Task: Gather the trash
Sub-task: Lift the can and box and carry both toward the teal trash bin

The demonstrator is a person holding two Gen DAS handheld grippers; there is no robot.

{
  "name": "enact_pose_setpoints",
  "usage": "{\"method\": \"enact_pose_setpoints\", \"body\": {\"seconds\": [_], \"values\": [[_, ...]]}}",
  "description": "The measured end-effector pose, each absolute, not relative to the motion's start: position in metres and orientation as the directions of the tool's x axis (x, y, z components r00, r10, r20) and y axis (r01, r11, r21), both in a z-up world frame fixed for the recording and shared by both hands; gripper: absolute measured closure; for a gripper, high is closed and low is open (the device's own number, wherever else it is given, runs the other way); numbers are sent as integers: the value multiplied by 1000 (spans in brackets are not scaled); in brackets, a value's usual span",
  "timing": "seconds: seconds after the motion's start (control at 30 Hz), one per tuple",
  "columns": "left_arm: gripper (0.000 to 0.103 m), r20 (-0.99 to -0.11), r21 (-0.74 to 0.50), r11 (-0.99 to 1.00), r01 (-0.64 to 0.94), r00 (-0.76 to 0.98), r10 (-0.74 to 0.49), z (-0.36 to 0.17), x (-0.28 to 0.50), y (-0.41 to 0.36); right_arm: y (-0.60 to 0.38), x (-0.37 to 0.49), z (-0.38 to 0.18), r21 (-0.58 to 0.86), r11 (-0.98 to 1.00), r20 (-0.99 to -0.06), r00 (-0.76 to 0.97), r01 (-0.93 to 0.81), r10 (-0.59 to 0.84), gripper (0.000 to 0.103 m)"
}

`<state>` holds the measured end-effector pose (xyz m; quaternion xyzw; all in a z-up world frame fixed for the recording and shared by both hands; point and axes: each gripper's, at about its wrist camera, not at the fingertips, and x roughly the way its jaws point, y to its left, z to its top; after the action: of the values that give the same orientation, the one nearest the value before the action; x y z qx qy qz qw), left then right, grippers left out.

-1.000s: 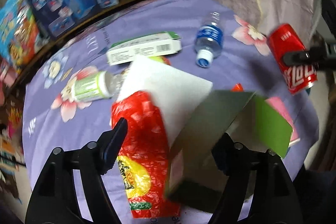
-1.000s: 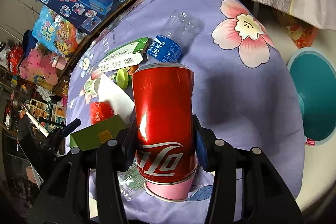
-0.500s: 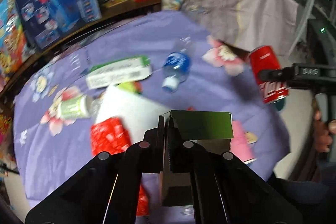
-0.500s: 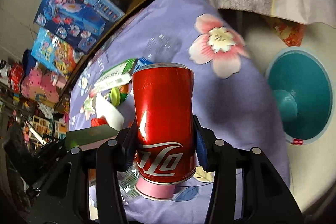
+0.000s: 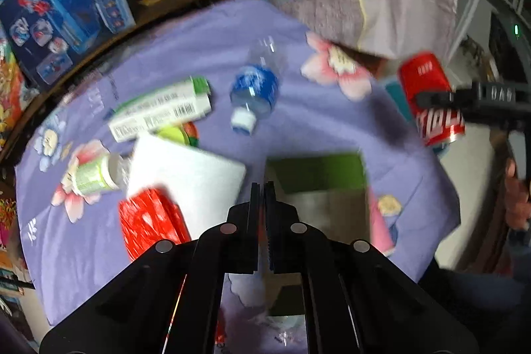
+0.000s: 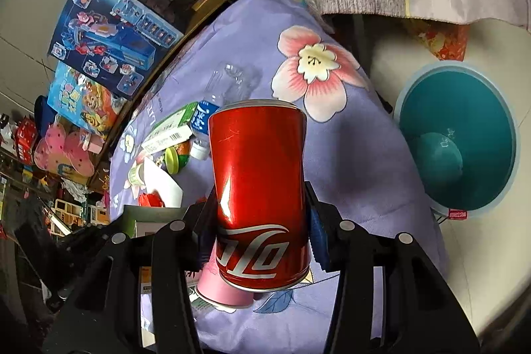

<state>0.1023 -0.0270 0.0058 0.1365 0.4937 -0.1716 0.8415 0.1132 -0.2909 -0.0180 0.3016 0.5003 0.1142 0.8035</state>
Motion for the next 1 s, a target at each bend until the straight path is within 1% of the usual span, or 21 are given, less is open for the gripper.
{"method": "enact_pose_setpoints", "body": {"seconds": [0.1, 0.2, 0.23, 0.43, 0.57, 0.63, 0.67, 0.77, 0.87, 0.9, 0.97, 1.0], "values": [[93, -910, 48, 902, 430, 391, -138, -16, 99, -24, -286, 115, -22, 597, 793, -742, 460, 120, 488, 58], [95, -918, 45, 909, 414, 376, -126, -26, 95, -18, -283, 117, -21, 594, 796, -742, 462, 115, 487, 58], [100, -914, 43, 913, 405, 386, -128, -23, 93, -15, -281, 117, -19, 591, 799, -741, 465, 109, 485, 58], [101, -858, 15, 920, 392, 478, -190, 25, 89, -13, -291, 117, -12, 604, 789, -723, 492, 111, 485, 58], [101, -830, 4, 894, 449, 499, -247, 46, 92, -45, -319, 113, -6, 614, 777, -709, 532, 141, 463, 58], [101, -824, 23, 876, 481, 505, -255, 48, 96, -66, -339, 108, -7, 618, 768, -705, 552, 171, 445, 58], [101, -830, 47, 870, 491, 504, -240, 45, 100, -76, -347, 105, -9, 616, 765, -707, 557, 186, 435, 58], [100, -881, 67, 868, 492, 437, -180, 17, 112, -84, -361, 98, -22, 604, 767, -728, 544, 218, 418, 58], [99, -902, 43, 886, 462, 399, -165, 6, 110, -69, -362, 98, -39, 610, 758, -740, 510, 232, 439, 58], [95, -903, 33, 893, 449, 396, -166, 7, 109, -63, -360, 100, -45, 615, 754, -740, 500, 230, 450, 58], [62, -897, 21, 899, 438, 405, -177, 13, 102, -55, -355, 103, -49, 622, 751, -737, 489, 220, 467, 58], [26, -891, 20, 900, 436, 416, -182, 16, 97, -54, -351, 105, -51, 629, 748, -732, 486, 212, 478, 58]]}}
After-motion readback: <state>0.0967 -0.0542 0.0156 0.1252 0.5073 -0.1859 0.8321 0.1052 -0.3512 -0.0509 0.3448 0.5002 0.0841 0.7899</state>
